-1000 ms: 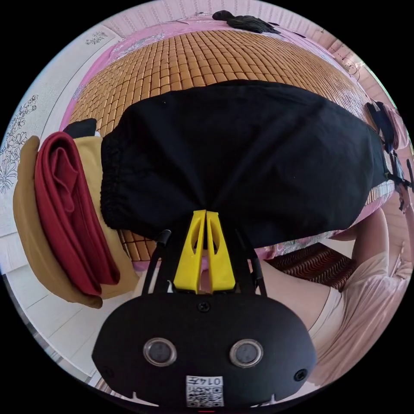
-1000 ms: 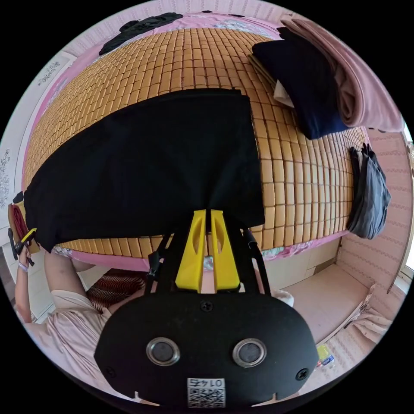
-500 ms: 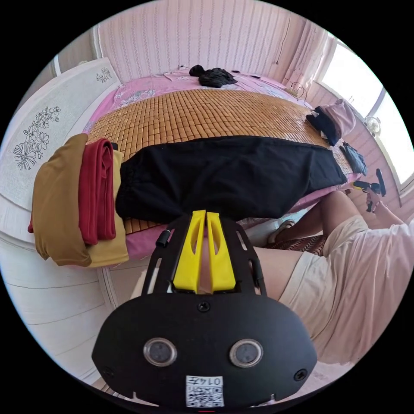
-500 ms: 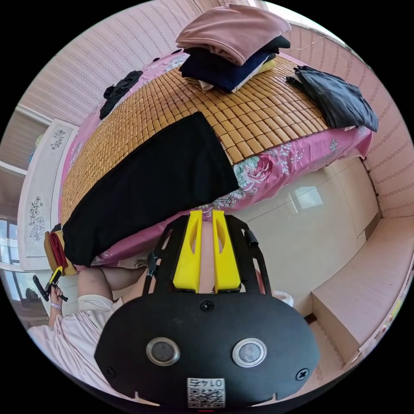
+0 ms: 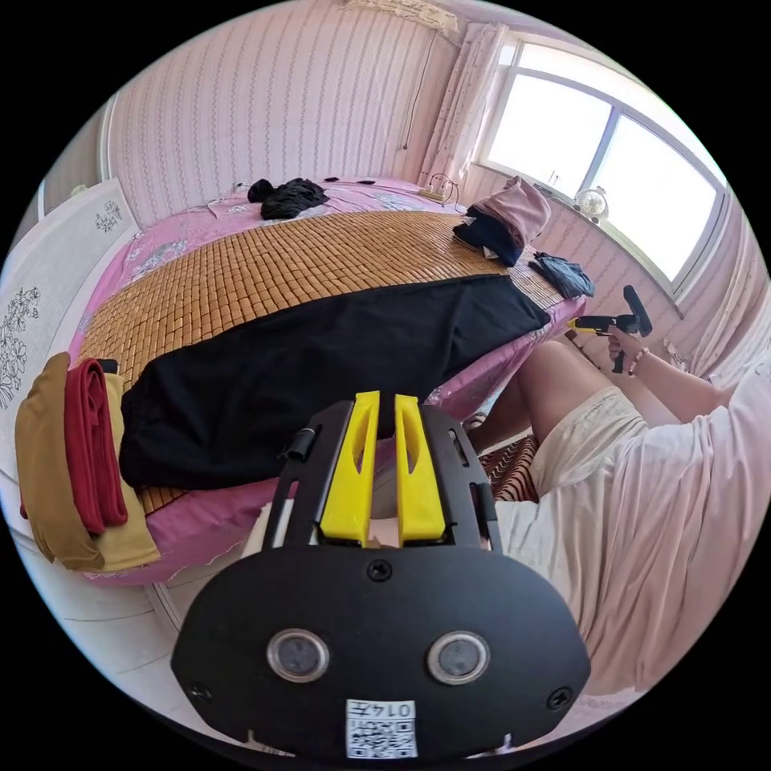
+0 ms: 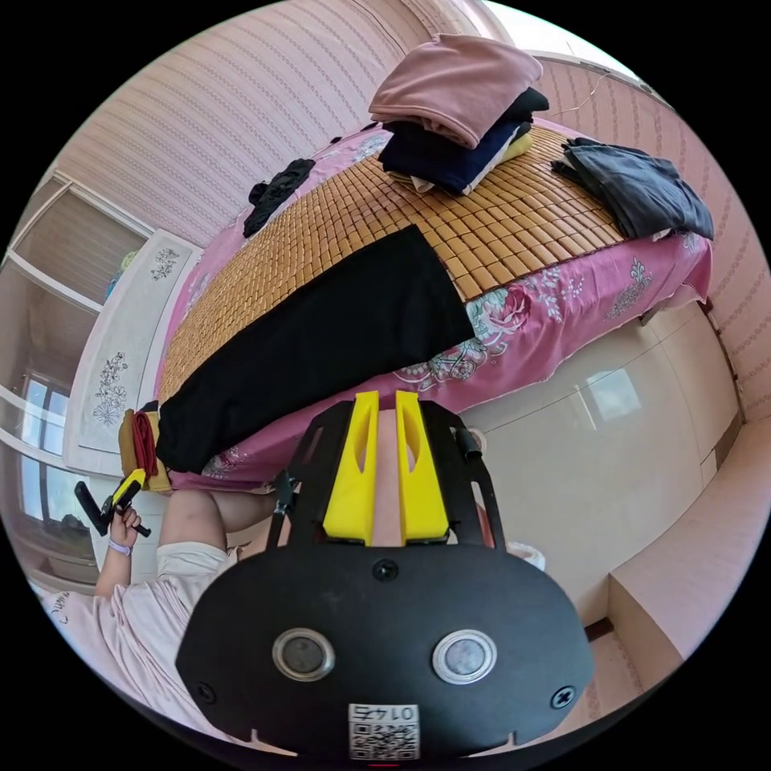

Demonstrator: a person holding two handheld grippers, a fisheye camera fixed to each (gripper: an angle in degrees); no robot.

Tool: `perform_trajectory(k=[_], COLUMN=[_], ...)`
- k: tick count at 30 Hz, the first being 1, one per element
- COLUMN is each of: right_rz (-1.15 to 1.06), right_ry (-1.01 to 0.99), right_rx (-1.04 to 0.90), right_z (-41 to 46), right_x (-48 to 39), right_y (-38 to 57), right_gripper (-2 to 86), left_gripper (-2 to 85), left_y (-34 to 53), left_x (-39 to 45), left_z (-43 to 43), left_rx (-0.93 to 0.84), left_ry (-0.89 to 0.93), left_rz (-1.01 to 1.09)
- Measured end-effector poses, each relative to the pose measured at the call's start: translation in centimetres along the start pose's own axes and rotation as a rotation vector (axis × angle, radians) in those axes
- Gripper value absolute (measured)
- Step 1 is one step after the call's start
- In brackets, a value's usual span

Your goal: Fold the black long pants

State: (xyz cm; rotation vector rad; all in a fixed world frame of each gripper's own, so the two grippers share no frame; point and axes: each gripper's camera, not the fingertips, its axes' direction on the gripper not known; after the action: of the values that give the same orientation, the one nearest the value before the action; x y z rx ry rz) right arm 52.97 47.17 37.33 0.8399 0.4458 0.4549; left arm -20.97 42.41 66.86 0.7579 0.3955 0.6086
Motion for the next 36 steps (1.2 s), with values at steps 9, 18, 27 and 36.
perform_trajectory(k=[9,18,27,36], right_rz=[-0.090,-0.226,-0.157,-0.127], right_ry=[-0.023,0.099,0.181,0.091], right_rx=[0.054,0.061,0.044,0.010], right_z=[1.5,5.1,9.1,10.9], right_x=[-1.3,-3.2,-0.3,2.1], right_y=[-0.5,-6.0,-14.8,-16.7], right_gripper=[4.7,9.5,13.3,1.4], left_gripper=[4.8,6.2,11.4,1.9], left_y=[0.8,-6.8,-20.4,-26.0], left_x=[2.0,0.7,0.9,1.2], left_z=[3.6,10.7,21.4,31.6], left_rx=[-0.066,-0.078,-0.082,-0.302], left_ry=[-0.032,-0.097,-0.036,-0.072], left_rz=[0.115,0.233,0.393,0.464])
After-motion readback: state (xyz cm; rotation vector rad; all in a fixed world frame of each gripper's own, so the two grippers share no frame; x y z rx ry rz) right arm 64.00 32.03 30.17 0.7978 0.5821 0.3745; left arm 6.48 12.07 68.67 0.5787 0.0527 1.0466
